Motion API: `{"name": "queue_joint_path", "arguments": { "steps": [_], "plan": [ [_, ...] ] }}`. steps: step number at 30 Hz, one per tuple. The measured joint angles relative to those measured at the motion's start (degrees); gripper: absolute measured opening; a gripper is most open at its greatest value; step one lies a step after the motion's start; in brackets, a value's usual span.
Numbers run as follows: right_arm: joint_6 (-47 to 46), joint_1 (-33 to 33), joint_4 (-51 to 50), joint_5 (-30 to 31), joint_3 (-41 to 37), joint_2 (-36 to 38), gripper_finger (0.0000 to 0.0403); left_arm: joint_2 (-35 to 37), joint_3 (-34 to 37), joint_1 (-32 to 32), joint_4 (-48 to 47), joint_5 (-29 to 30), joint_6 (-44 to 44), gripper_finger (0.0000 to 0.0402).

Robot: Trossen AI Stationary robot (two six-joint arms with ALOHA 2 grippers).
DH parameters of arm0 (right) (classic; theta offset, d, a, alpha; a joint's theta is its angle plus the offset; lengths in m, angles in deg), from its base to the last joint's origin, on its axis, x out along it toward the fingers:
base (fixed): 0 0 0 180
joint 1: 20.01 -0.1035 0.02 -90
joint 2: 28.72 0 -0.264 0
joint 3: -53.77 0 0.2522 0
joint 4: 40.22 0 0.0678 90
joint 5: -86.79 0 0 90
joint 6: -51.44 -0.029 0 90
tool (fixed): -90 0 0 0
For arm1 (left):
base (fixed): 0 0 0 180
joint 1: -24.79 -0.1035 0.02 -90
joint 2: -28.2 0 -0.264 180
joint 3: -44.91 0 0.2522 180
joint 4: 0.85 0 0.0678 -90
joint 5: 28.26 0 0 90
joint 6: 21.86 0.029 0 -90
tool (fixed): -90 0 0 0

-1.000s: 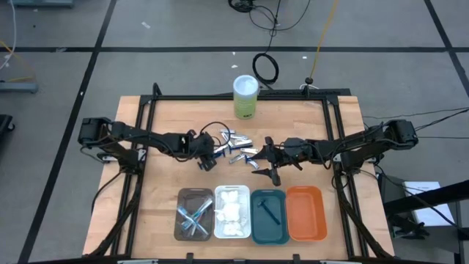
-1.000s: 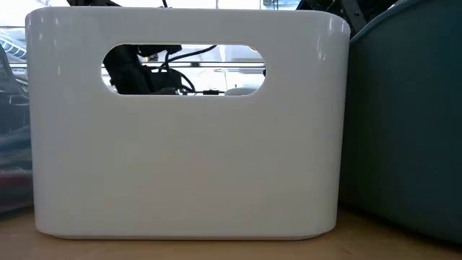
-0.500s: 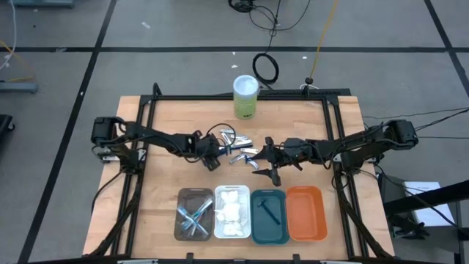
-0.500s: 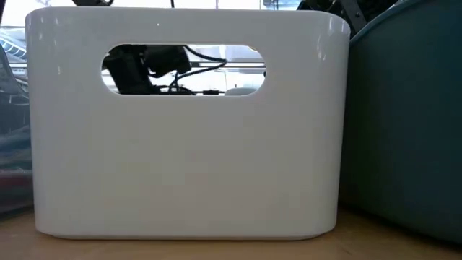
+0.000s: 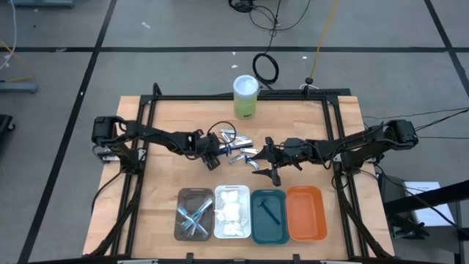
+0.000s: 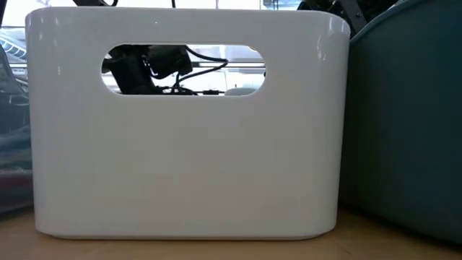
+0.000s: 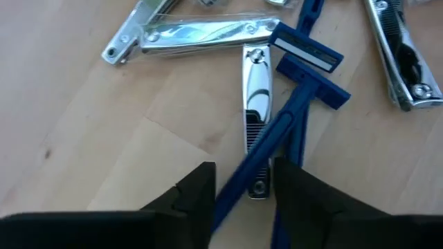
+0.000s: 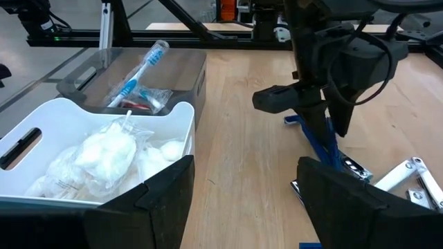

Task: Pick & Place Travel size toiletries
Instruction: Put the blue razor into the blue bin

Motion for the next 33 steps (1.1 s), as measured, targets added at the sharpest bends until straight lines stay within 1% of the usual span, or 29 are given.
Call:
{"name": "queue_joint_path", "arguments": {
  "steps": [3,6,8,11,15,19,23,26,29,33],
  "plan": [
    [0.0,0.0,0.0,0.0,0.0,0.0,0.0242,0.0,0.0,0.06,-0.02,-0.79,0.09,0.0089],
    [0.0,0.0,0.0,0.0,0.0,0.0,0.0242,0.0,0.04,0.07,-0.1,-1.12,0.2,0.0028],
    [0.0,0.0,0.0,0.0,0.0,0.0,0.0242,0.0,0.04,0.05,-0.08,-0.9,0.4,0.0012],
    [-0.02,0.0,0.0,0.0,0.0,0.0,0.0242,0.04,0.13,0.06,0.48,-0.74,0.41,0.0013],
    [-0.02,0.0,-0.02,0.0,0.02,0.0,0.0242,2.42,0.32,0.09,0.59,-0.78,0.4,0.0006],
    [-0.02,0.0,-0.02,0.0,0.02,0.0,0.0242,7.07,0.63,0.46,-0.18,-1.02,0.66,0.0],
    [-0.02,0.0,-0.02,0.0,0.02,0.0,0.0242,11.93,0.42,1.91,0.94,1.67,1.15,0.0],
    [-0.02,0.0,-0.02,0.0,0.02,0.0,0.0242,14.18,0.42,3.04,1.31,1.85,1.94,0.0],
    [-0.02,0.0,-0.02,0.0,0.02,0.0,0.0242,14.85,0.28,4.08,2.03,-0.02,1.71,0.0003],
    [0.02,0.0,0.0,0.0,0.02,0.0,0.0242,12.89,0.22,5.2,1.94,-1.86,2.91,0.0029]
  ]
}}
